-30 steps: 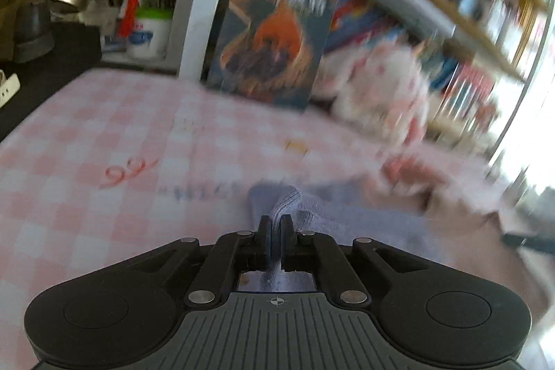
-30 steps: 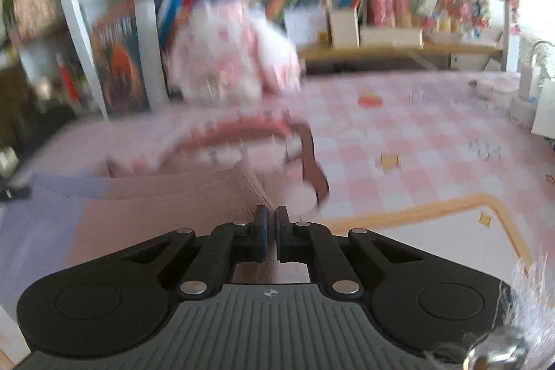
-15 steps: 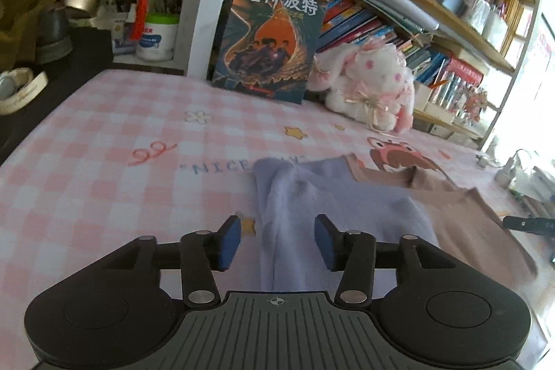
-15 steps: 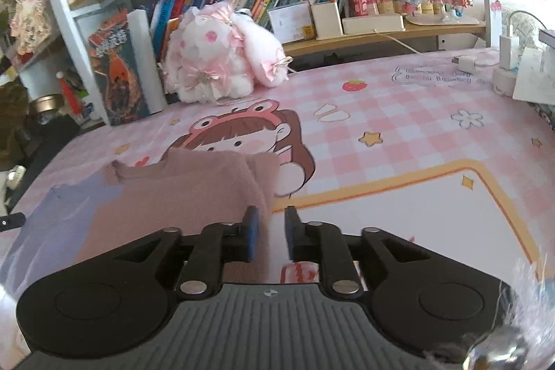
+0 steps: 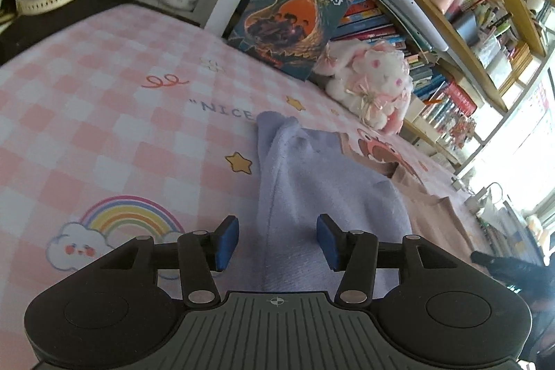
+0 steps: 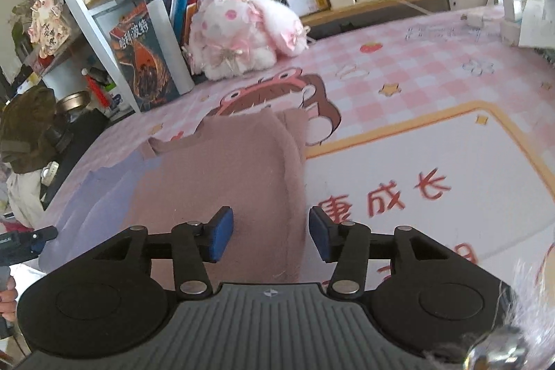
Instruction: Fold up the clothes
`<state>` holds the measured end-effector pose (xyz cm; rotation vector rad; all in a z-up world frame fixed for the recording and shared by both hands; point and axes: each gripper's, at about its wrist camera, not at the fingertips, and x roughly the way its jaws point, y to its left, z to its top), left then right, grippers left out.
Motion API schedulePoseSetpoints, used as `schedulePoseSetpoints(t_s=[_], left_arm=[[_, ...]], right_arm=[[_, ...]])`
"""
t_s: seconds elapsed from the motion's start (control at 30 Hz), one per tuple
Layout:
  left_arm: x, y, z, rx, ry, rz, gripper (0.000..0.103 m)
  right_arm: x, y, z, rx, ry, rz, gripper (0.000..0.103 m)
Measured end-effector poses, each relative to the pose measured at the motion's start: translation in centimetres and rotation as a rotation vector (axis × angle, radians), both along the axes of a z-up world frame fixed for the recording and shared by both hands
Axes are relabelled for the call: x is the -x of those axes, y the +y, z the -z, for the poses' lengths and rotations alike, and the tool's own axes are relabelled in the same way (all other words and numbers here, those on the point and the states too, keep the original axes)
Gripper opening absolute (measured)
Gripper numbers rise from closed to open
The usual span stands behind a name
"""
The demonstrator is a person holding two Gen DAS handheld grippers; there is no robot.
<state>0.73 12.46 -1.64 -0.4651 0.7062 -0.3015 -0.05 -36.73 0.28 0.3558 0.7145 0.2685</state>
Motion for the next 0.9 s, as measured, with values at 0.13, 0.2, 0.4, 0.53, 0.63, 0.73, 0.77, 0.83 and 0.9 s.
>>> schedulePoseSetpoints(t_s=[0.13,0.2,0.4,0.53,0.63,0.73,0.77,0.83,0.9], left_arm=[[-0.5,-0.5,0.4,0.022,0.001,0.007,0.043],[-0.8,-0.9,0.6,0.032,0.009,0.017,0.025],[-0.5,-0.7,-1.9,0.02,-0.118,0.016,0.011],[-1.5,0.7,-2.1,-0.006,-0.116,-0.037,0.011],[-2.4,1.9,-2.0,-0.03,-0.104,-0.079,0.011],[-3.0,3.2,-1.3,-0.021,-0.086,-0.116,0.011],[-3.1,3.6,-1.0,-0.021,-0.08,-0.123,0.011],[-3.4,3.9,-0.5,-0.024,-0.068,-0.131,0.011],[-3.4,4.1,-0.1,-0.029,-0.063,-0.13,0.011]], right_arm=[[-0.5,0.4,0.8,-0.018,0.02,0.005,0.035],[-0.7,0.8,0.9,-0.009,0.018,0.005,0.027],[-0.8,1.7,-0.3,-0.057,-0.052,-0.035,0.015],[-1.5,2.6,-1.0,-0.143,-0.084,-0.071,0.014],[-2.7,4.9,-0.6,-0.037,-0.065,-0.095,0.014],[-3.5,5.9,-0.5,-0.036,-0.066,-0.104,0.014],[-3.7,6.2,-0.4,-0.036,-0.066,-0.107,0.014],[-4.2,6.8,-0.3,-0.034,-0.066,-0.113,0.014],[-4.6,7.2,0.1,-0.005,-0.054,-0.108,0.014]])
